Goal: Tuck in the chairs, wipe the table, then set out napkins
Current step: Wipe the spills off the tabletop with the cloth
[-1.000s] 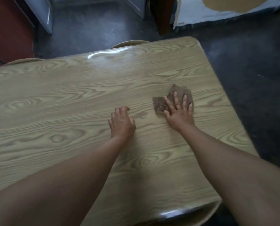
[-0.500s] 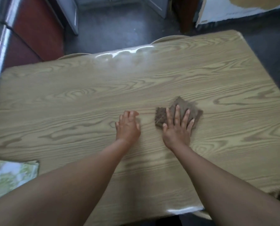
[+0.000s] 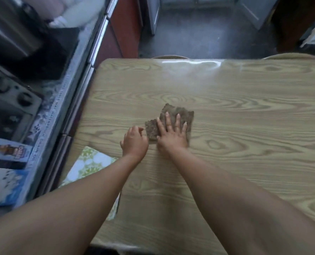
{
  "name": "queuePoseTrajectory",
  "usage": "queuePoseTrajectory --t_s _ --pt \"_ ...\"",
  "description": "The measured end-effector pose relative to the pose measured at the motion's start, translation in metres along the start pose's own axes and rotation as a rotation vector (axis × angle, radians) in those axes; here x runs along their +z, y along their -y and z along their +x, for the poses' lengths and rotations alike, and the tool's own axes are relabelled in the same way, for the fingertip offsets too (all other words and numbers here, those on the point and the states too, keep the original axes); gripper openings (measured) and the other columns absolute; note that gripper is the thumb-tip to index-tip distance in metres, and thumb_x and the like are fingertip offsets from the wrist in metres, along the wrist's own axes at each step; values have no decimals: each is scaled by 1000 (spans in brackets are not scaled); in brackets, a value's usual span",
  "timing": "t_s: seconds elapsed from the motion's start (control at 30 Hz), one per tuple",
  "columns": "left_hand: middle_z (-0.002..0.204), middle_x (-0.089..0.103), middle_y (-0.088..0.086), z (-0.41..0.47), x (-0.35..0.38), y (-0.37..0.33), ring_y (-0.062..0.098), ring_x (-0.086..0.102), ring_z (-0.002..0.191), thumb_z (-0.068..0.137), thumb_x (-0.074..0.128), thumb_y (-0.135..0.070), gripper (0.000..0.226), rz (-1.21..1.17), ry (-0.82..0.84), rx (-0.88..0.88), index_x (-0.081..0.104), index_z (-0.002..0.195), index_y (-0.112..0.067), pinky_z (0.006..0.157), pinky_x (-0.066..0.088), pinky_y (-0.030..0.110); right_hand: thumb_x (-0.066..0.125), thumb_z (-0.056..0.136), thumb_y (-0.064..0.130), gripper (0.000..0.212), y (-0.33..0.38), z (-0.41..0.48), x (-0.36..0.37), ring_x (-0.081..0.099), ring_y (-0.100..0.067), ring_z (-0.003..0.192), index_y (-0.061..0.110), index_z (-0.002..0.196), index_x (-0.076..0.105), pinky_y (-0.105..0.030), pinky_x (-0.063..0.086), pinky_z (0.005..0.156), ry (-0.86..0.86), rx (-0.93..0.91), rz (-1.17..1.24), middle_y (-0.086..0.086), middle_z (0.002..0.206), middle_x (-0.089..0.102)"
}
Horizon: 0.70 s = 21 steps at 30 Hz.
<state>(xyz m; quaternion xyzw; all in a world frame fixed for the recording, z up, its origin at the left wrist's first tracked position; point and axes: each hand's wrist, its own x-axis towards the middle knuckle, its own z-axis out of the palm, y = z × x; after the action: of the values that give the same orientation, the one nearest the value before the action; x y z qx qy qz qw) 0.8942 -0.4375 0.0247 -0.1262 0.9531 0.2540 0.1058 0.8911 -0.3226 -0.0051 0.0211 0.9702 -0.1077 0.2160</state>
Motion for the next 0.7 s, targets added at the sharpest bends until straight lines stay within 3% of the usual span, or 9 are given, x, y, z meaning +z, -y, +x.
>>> queuePoseTrajectory --t_s 0.07,0.13,0.2,0.27,0.33,0.4,0.57,0.7 --pt "126 61 11 8 -10 10 28 53 121 92 48 -12 31 -113 -8 -104 57 121 -9 102 41 40 31 101 40 61 28 7 -7 -21 -33 147 36 155 3 -55 -9 118 76 -97 46 5 163 -16" --pt "124 64 14 14 -17 15 29 57 117 92 49 -11 30 -249 -18 -209 59 120 -7 98 44 36 35 100 39 55 45 9 -15 -1 -28 151 35 153 19 -47 4 121 59 -139 196 5 164 2" --pt "120 66 14 17 -21 15 29 60 112 90 52 -10 29 -375 -18 -299 62 117 -6 94 47 35 46 96 39 52 49 4 -23 27 -27 143 26 146 39 -40 23 117 -113 -57 413 -2 158 30" --pt "117 67 12 16 -19 12 26 62 104 86 57 -9 30 -470 -7 -367 62 115 -6 88 49 32 54 91 34 49 45 -3 -28 39 -29 132 21 137 47 -39 33 108 -300 167 427 -7 144 46" --pt "114 69 14 13 -18 10 26 64 101 83 62 -11 31 -507 32 -414 64 112 -3 84 49 32 60 87 30 51 36 -9 -30 40 -32 131 20 135 46 -42 34 106 -252 379 422 -11 140 44" --pt "110 70 18 11 -12 7 30 66 103 80 68 -16 31 -521 90 -451 67 107 0 86 51 36 64 86 27 51 26 -9 -30 42 -34 130 18 133 47 -40 36 107 -134 446 545 -15 139 43" --pt "114 70 15 7 -10 10 33 63 108 80 64 -20 31 -490 136 -532 70 107 -6 96 50 40 64 83 14 38 28 -11 -31 57 -27 116 14 121 59 -29 44 95 -40 389 787 -12 122 63" --pt "107 69 12 10 -30 16 35 58 108 79 55 -20 17 -431 37 -477 64 91 -12 100 43 45 66 81 13 40 51 -17 -34 62 -26 111 10 120 63 -37 49 99 -4 331 930 -11 119 67"
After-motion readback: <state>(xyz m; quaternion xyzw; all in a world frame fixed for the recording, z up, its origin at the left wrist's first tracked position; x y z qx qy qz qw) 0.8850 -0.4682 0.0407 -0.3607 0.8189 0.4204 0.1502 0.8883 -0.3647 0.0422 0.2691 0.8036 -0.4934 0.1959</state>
